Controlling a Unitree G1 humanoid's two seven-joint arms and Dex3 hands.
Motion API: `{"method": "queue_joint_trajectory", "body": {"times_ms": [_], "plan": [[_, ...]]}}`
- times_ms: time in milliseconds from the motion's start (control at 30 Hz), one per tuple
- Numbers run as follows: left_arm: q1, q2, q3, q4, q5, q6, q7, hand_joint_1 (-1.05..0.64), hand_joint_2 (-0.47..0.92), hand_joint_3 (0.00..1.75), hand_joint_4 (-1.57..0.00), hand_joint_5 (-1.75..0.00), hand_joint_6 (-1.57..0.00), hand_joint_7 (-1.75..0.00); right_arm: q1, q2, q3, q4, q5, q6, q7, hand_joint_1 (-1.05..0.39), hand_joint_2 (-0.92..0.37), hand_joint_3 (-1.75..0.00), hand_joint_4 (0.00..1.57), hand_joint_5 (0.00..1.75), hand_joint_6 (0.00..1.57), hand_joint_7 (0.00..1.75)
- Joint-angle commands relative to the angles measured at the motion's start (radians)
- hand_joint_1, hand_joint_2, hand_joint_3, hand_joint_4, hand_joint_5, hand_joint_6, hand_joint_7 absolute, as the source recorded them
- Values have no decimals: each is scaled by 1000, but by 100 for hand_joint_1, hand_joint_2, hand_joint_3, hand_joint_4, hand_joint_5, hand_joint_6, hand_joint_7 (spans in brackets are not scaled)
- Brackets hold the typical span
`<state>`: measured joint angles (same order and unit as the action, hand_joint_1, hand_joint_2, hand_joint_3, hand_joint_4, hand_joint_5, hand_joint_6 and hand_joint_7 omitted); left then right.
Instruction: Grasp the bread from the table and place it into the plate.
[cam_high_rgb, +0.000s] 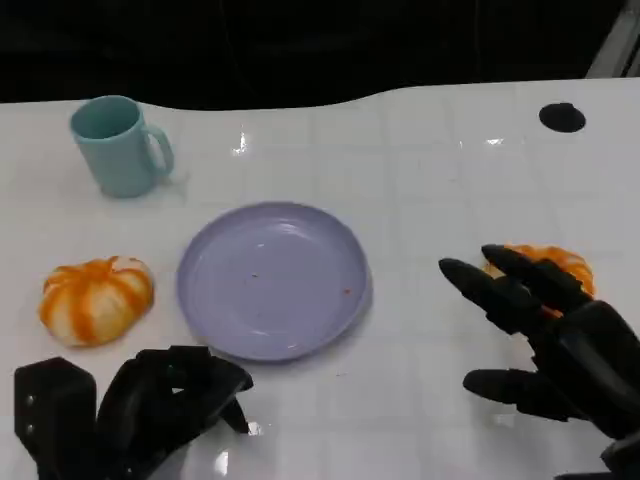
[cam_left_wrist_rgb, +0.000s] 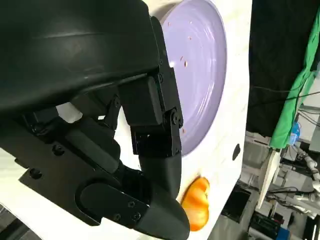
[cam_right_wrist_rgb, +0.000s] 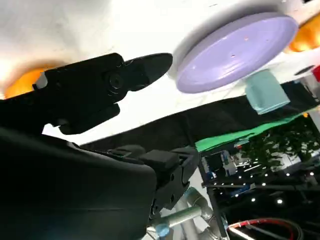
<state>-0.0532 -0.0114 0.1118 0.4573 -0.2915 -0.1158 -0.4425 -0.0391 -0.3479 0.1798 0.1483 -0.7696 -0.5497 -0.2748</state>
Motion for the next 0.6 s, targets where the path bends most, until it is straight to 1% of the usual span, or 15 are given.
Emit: {"method": "queue_joint_trajectory", "body": {"times_ms": [33,200,333,433,600], "plan": [[0,9,5,9,-2,12,3,-105,60,22,-90,-150,-157,-28,13,-31,-9,-96,-45,98,28,-33,-79,0,0,0,8,0],[2,11,5,8,4,8,4,-105,61,22,-90,-150,-157,-28,16,-44,-2,-148,-107,193,46,-32,-81,-1,0,0,6,0],[2,11,7,10,2,6,2,-105,61,22,-90,-150,-157,-28,11,-55,2,-178,-162,285,78,-35,-84,-3,0,0,5,0],[3,12,6,11,2,3,-2,-105,61,23,-89,-150,-157,-28,-2,-59,6,-182,-194,347,99,-38,-85,-4,0,0,5,0],[2,11,7,9,3,5,1,-105,61,23,-90,-151,-157,-28,-33,-66,17,-156,-211,409,121,-42,-85,-5,0,0,8,1]]}}
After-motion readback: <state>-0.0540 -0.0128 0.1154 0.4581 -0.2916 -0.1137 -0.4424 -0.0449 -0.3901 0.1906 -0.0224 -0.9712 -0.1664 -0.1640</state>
